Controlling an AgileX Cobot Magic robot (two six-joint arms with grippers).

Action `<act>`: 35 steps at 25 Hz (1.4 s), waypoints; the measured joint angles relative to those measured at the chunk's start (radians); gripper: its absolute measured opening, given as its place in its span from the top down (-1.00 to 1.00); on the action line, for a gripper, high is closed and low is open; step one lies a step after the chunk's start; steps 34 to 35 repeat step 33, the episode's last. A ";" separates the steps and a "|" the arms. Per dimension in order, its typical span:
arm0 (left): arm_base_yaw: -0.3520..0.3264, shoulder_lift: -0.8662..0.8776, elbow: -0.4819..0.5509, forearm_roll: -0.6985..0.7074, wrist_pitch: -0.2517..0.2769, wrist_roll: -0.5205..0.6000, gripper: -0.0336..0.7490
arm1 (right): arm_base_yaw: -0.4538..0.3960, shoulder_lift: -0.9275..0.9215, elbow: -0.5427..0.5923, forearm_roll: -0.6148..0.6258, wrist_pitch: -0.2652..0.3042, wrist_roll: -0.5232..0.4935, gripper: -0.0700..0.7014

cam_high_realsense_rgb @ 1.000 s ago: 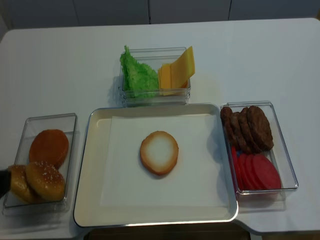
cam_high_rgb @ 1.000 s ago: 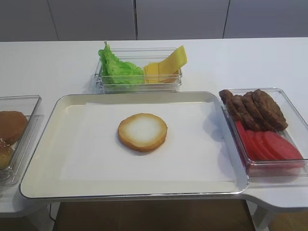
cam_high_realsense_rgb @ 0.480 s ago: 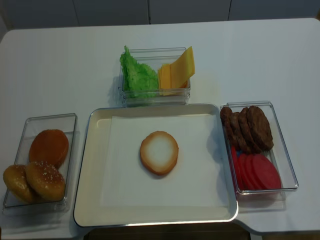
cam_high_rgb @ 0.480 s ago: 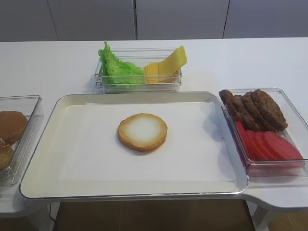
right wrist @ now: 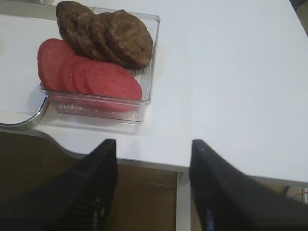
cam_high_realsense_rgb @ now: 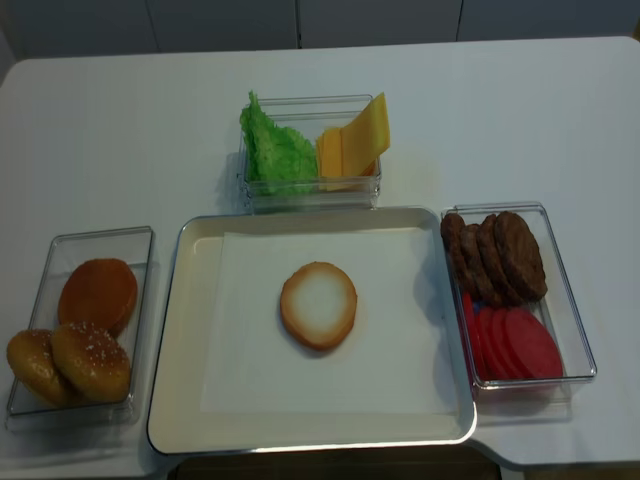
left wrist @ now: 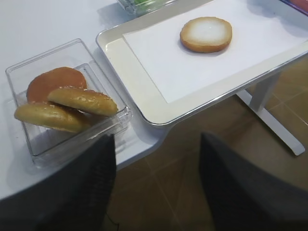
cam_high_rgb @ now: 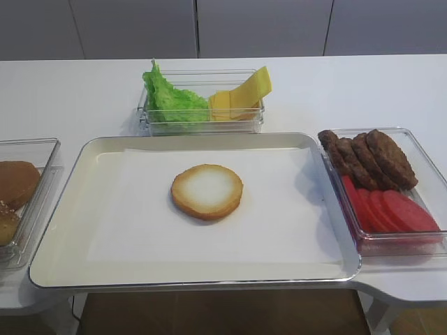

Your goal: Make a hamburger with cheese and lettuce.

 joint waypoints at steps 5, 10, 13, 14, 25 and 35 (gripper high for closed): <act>0.000 -0.034 0.049 0.000 -0.004 0.002 -0.14 | 0.000 0.000 0.000 0.000 0.000 0.000 -0.20; 0.000 -0.034 0.096 0.000 -0.028 0.002 -0.14 | 0.000 0.000 0.000 0.000 0.000 0.000 -0.20; 0.000 -0.034 0.132 0.000 -0.058 0.002 -0.14 | 0.000 0.000 0.000 0.000 0.000 0.000 -0.20; 0.000 -0.034 0.148 0.000 -0.072 0.002 -0.14 | 0.000 0.000 0.000 0.000 0.000 0.000 -0.20; 0.000 -0.034 0.193 0.030 -0.096 -0.021 -0.14 | 0.000 0.000 0.000 0.000 0.000 0.000 -0.20; 0.000 -0.034 0.193 0.068 -0.096 -0.069 -0.14 | 0.000 0.000 0.000 0.000 0.000 0.000 -0.20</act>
